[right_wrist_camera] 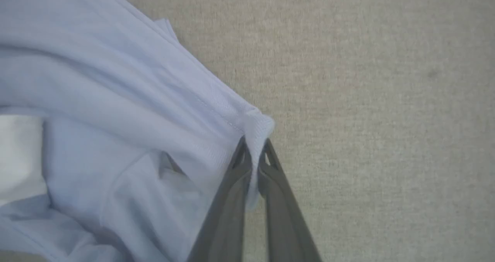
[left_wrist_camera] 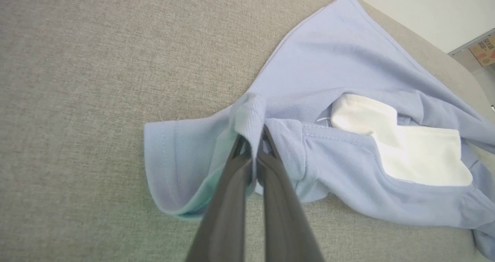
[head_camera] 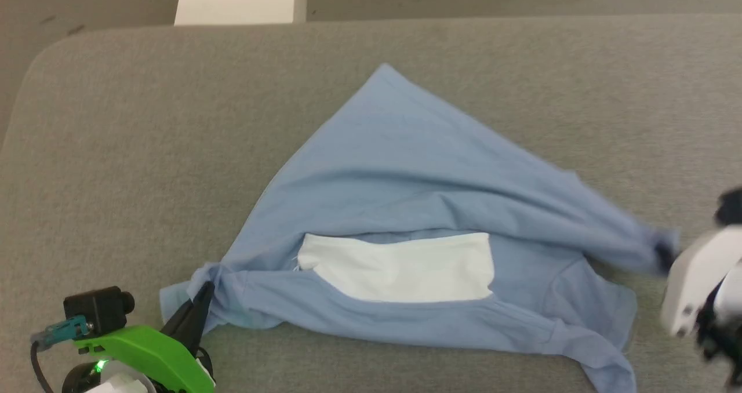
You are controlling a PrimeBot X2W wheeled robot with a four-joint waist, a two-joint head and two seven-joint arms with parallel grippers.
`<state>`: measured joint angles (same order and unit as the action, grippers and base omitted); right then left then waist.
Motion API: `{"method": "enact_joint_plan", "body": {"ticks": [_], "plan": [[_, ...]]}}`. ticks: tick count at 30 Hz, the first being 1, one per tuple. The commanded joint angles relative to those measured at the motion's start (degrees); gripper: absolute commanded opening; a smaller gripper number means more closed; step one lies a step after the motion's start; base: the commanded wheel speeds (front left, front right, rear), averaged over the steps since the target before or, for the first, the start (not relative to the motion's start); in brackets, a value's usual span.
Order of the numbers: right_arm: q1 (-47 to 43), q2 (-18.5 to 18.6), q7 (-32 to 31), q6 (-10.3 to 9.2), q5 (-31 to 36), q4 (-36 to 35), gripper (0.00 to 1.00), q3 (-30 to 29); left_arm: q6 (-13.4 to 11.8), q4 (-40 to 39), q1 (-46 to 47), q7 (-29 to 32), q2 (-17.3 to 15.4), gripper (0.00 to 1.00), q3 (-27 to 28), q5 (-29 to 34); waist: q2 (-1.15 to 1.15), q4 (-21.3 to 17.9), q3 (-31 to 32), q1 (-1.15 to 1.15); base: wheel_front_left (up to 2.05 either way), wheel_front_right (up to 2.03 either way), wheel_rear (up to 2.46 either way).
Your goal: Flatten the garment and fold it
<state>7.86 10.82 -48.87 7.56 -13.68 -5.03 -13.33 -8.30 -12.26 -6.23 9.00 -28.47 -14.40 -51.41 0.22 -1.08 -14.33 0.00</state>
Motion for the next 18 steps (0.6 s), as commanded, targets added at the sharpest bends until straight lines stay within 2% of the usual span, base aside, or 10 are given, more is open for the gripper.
{"method": "enact_joint_plan", "body": {"ticks": [1, 5, 11, 12, 13, 18], "plan": [[-2.5, -1.8, 1.3, -0.08, -0.6, 0.9, 0.0, 0.3, -0.2, 0.4, -0.5, -0.1, 0.4, 0.0, -0.1, 0.4, -0.22, -3.3, 3.6, 0.0, 0.0, 0.0, 0.0], [-8.4, -5.1, 3.8, -0.08, -1.4, 5.4, 0.0, 2.7, -0.1, 1.7, -0.6, 0.0, 0.8, 0.0, -0.4, -0.2, -0.22, -2.7, 3.6, 0.0, 0.0, 0.0, 0.0], [-11.7, -7.0, 5.4, -0.08, -2.5, 10.4, 0.0, 4.9, 0.2, 3.3, -0.7, -0.1, 1.4, 0.0, -0.6, -0.9, -0.22, -1.9, 4.0, 0.0, 0.0, 0.0, 0.0], [-11.6, -7.1, 5.9, -0.08, -2.9, 10.4, 0.42, 4.9, 0.2, 3.5, -0.8, -0.1, 1.4, 0.0, -0.6, -0.9, -0.22, -2.0, 4.1, 0.0, 0.0, 0.0, 0.0], [-11.3, -7.1, 6.7, -0.08, -3.4, 10.0, 1.0, 4.5, 0.1, 3.7, -0.8, -0.1, 1.4, 0.0, -0.5, -1.0, -0.22, -2.0, 4.3, 0.0, 0.0, 0.0, 0.0], [-9.0, -7.0, 12.5, -0.08, -5.8, 4.1, 1.0, 1.3, -0.1, 4.1, -1.1, -0.3, 1.4, 0.0, -0.6, -0.9, -0.22, -2.3, 5.3, 0.0, 0.0, 0.0, 0.0]]}}
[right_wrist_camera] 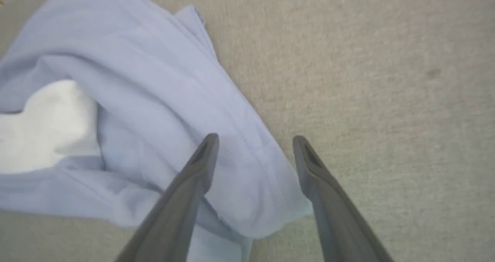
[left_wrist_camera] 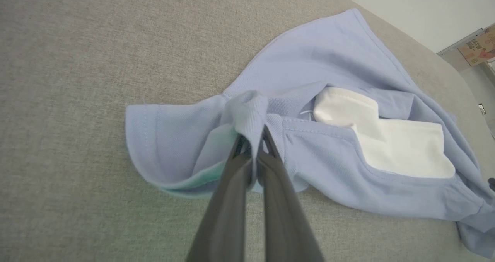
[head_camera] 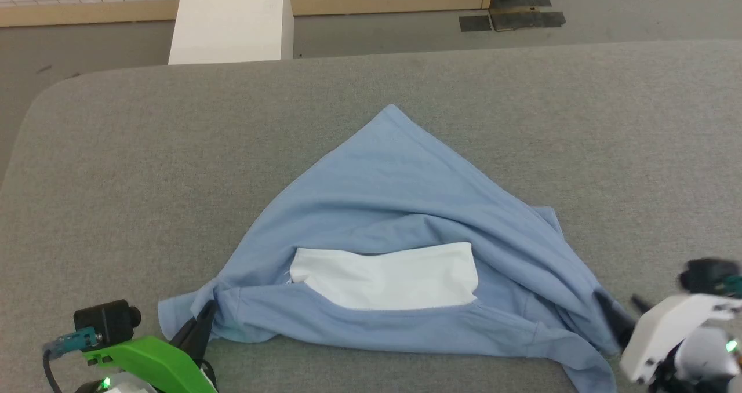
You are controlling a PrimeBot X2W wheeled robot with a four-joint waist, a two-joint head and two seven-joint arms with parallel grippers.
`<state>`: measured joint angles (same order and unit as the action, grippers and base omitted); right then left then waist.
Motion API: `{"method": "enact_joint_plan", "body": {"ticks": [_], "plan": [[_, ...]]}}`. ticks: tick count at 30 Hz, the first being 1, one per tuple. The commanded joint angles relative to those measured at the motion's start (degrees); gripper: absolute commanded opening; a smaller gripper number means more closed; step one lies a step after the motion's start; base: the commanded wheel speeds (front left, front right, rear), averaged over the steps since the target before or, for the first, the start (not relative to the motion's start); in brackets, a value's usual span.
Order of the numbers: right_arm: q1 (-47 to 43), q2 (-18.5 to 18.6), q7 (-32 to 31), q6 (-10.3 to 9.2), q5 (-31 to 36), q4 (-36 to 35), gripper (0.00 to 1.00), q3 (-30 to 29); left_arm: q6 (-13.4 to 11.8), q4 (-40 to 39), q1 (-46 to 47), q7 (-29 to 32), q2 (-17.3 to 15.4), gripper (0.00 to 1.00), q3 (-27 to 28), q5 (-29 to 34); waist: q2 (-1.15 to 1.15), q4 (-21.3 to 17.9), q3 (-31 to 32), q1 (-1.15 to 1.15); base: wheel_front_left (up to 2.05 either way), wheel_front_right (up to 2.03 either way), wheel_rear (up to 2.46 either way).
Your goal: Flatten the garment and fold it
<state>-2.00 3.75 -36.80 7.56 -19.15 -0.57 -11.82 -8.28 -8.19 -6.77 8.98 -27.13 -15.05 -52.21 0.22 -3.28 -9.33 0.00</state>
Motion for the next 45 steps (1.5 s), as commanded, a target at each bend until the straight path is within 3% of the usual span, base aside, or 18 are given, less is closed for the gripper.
{"method": "enact_joint_plan", "body": {"ticks": [1, 9, 19, 25, 34, 45], "plan": [[1.7, 0.7, 2.4, -0.08, -0.9, -2.1, 1.0, -0.6, -0.1, 0.1, -0.6, -0.3, 0.0, 0.0, 0.1, -0.1, -0.22, -0.2, 0.6, 0.0, 0.0, 0.0, 0.0], [4.8, 6.4, 17.6, -0.08, -4.0, -7.1, 1.0, -0.4, -0.4, 0.5, -0.9, -0.2, 0.5, 0.0, -0.5, -0.2, -0.22, -0.3, 1.8, 0.0, 0.0, 0.0, 0.0], [13.1, 7.9, 18.0, -0.08, -2.8, -3.4, 1.0, 4.6, 0.9, -0.8, 1.2, 0.1, -0.1, 0.0, -1.1, 0.1, -0.22, 3.5, -2.8, 0.0, 0.0, 0.0, 0.0], [26.0, 8.6, 12.1, -0.08, 1.6, 1.3, 1.0, 12.0, 2.8, -3.4, 4.4, -0.6, -0.5, 0.0, -1.4, 0.9, -0.22, 8.2, -9.2, 0.0, 0.0, 0.0, 0.0], [48.7, 11.0, -2.7, -0.08, 6.6, 13.2, 1.0, 26.5, 6.5, -5.1, 9.7, -1.8, -0.2, 0.0, -1.5, 0.5, -0.22, 16.1, -19.2, 0.0, 0.0, 0.0, 0.0], [64.0, 11.7, -23.6, -0.08, 8.8, 26.9, 1.0, 38.1, 9.6, -2.2, 12.5, -3.5, 1.2, 0.0, -2.0, -0.8, -0.22, 19.6, -24.8, 0.0, 0.0, 0.0, 0.0]]}}
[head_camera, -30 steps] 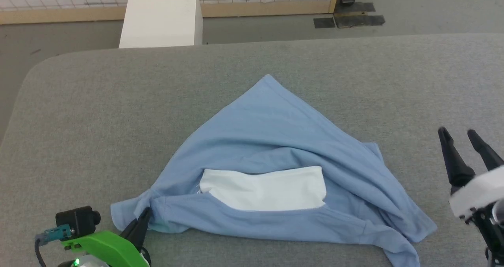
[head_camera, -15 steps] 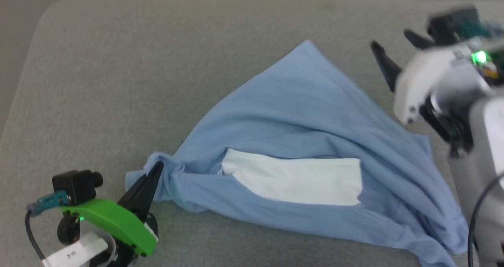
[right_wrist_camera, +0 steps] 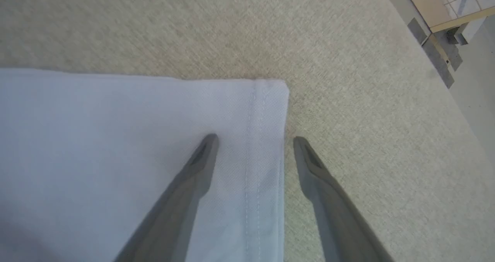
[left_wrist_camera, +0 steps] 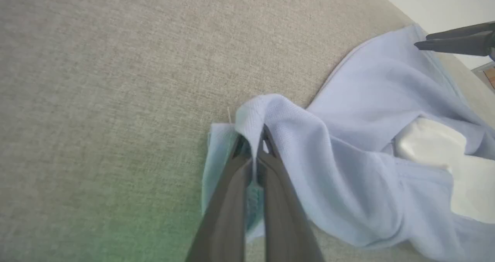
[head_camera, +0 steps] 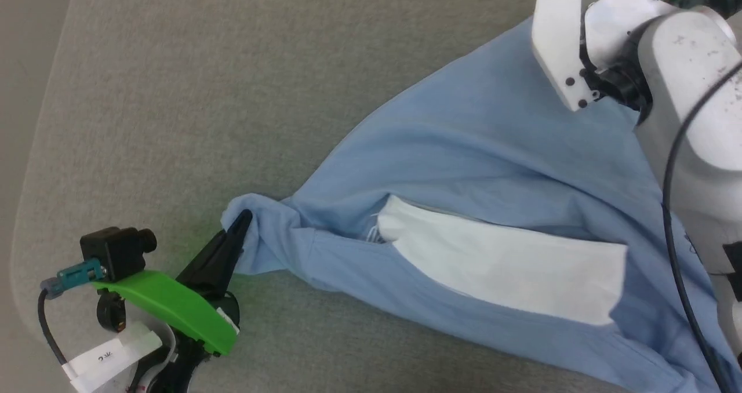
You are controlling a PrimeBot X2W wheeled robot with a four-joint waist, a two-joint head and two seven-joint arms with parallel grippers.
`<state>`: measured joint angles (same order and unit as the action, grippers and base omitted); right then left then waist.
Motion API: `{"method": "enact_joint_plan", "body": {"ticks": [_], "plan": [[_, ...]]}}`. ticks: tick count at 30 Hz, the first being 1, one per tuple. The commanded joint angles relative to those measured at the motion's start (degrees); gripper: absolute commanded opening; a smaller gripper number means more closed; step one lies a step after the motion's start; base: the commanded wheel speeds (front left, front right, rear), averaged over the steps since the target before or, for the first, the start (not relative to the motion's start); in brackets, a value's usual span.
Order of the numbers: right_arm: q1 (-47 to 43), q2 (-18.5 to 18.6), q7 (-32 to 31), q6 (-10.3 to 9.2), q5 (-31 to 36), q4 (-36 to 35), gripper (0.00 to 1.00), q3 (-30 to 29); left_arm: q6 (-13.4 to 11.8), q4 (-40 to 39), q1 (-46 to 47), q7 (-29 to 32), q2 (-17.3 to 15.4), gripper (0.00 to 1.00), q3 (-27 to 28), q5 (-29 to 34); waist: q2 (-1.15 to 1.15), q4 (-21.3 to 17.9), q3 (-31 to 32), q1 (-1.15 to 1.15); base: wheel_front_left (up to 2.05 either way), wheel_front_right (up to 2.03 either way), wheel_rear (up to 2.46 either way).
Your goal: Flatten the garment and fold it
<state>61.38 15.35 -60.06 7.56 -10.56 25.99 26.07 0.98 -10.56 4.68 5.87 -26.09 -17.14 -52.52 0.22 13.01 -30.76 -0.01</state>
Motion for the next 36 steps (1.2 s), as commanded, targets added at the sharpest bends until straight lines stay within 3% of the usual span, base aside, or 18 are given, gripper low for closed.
{"method": "enact_joint_plan", "body": {"ticks": [1, 6, 8, 16, 23, 31, 36], "plan": [[0.9, 0.1, -1.9, -0.08, 0.3, 1.1, 1.0, 0.8, 0.4, 0.4, 1.1, -0.5, 0.2, 0.0, 0.1, -0.5, -0.22, 3.4, -3.5, 0.01, 0.0, 0.0, 0.0], [0.6, -0.4, -7.8, -0.08, -1.4, 2.8, 1.0, 1.5, 0.6, 1.2, 1.2, -0.9, 0.2, 0.0, 0.2, -0.7, -0.22, 3.2, -3.4, 0.01, 0.0, 0.0, 0.0], [0.3, -0.8, -7.5, -0.08, -1.9, 2.1, 0.0, 0.8, 0.5, 1.5, 1.2, -0.9, 0.2, 0.0, 0.3, -0.7, -0.22, 2.8, -3.1, 0.01, 0.0, 0.0, 0.0], [-1.2, -1.4, -0.2, -0.08, -2.7, -1.4, 0.0, -4.1, -0.5, 2.7, 0.4, -0.7, -0.3, 0.0, 0.3, -0.3, -0.22, -1.1, 3.0, 0.01, 0.0, 0.0, 0.0], [-7.5, 0.3, 9.1, -0.08, -6.6, -9.0, 0.0, -10.5, -3.6, 1.7, -2.2, 0.2, -1.2, 0.0, 0.4, 0.8, -0.22, -6.8, 12.0, 0.01, 0.0, 0.0, 0.0], [-26.7, 1.9, 15.9, -0.08, -12.1, -23.1, 0.0, -20.4, -7.9, -0.4, -6.4, 0.9, -1.3, 0.0, 0.6, 1.4, -0.22, -13.4, 20.4, 0.01, 0.0, 0.0, 0.0], [-42.8, -1.0, 17.4, -0.08, -14.0, -30.5, 0.0, -27.7, -9.9, -1.0, -8.5, 1.0, -0.6, 0.0, 0.3, 1.5, -0.22, -16.0, 23.8, 0.01, 0.0, 0.0, 0.0]]}}
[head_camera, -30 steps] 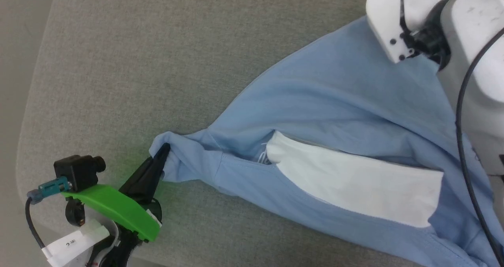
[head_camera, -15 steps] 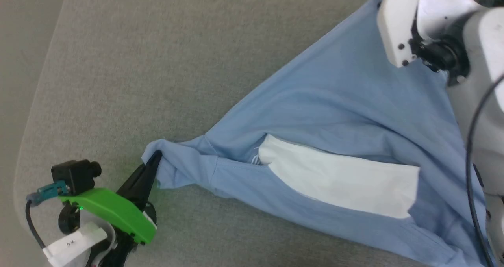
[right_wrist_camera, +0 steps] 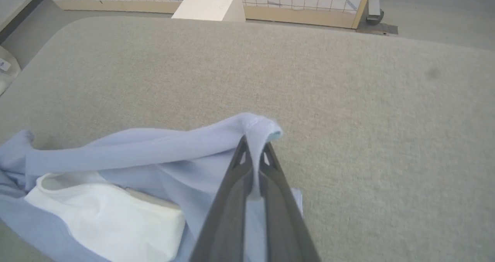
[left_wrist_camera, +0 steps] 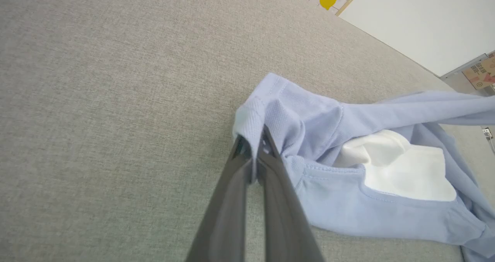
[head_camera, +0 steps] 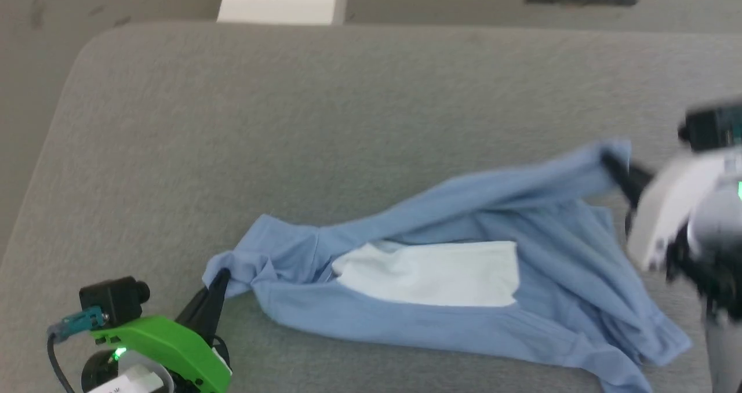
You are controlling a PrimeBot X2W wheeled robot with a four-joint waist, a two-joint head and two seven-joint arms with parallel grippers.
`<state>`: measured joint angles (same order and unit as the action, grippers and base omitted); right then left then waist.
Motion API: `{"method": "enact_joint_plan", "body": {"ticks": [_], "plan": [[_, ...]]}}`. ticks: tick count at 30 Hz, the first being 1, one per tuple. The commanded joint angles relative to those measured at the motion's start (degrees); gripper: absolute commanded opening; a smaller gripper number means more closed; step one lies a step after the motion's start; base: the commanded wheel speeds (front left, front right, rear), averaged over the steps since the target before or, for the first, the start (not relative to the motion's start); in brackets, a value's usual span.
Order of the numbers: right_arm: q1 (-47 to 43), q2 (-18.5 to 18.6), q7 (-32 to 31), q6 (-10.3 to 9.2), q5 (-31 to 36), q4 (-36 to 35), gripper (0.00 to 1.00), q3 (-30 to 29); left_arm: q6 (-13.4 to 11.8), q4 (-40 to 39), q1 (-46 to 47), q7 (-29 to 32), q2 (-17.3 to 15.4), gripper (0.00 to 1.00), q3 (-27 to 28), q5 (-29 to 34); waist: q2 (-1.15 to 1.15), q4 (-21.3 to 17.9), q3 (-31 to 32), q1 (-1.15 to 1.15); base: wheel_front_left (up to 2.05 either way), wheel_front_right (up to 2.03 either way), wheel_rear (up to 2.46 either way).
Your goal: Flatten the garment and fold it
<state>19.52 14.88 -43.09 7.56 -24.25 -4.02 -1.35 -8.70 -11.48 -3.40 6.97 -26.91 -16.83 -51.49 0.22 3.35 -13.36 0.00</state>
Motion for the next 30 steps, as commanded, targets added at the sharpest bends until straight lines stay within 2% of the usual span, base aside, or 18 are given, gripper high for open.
{"method": "enact_joint_plan", "body": {"ticks": [1, 6, 10, 14, 18, 23, 30], "plan": [[-3.6, -1.3, 0.7, -0.08, -0.6, -1.4, 0.0, -1.4, -0.4, -0.1, -0.7, -0.1, 0.4, 0.0, -0.1, 0.4, -0.22, -6.6, 6.9, 0.0, 0.0, 0.0, 0.0], [-16.3, -6.1, 2.2, -0.08, -2.2, -5.2, 0.0, -6.0, -0.9, 0.7, -1.8, -0.5, 1.4, 0.0, -0.7, 0.2, -0.22, -7.6, 8.5, 0.0, 0.0, 0.0, 0.0], [-23.0, -9.1, 3.1, -0.08, -3.8, -5.6, 0.0, -7.6, -0.8, 1.8, -2.2, -0.7, 2.1, 0.0, -1.4, -0.1, -0.22, -7.5, 9.3, 0.0, 0.0, 0.0, 0.0], [-27.1, -10.7, 4.1, -0.08, -5.7, -5.0, 0.0, -8.2, -0.6, 2.9, -2.6, -1.2, 3.0, 0.0, -1.5, -0.7, -0.22, -7.2, 10.0, 0.0, 0.0, 0.0, 0.0], [-26.9, -11.2, 5.5, -0.08, -7.2, -5.4, 0.0, -8.2, 0.4, 3.7, -2.4, -2.3, 4.5, 0.0, -0.4, -3.0, -0.22, -7.0, 10.8, 0.0, 0.0, 0.0, 0.0], [-21.4, -8.5, 3.5, -0.08, -8.9, -7.0, 0.0, -7.4, 2.3, 4.1, 1.1, -2.0, 3.8, 0.0, 1.4, -4.8, -0.22, -7.4, 12.2, 0.0, 0.0, 0.0, 0.0], [-6.4, 0.0, -3.6, -0.08, -12.0, -7.7, 0.0, -9.6, 5.0, 3.2, 16.1, 3.3, -0.7, 0.0, 2.7, -4.2, -0.22, -7.5, 13.4, 0.0, 0.0, 0.0, 0.0]]}}
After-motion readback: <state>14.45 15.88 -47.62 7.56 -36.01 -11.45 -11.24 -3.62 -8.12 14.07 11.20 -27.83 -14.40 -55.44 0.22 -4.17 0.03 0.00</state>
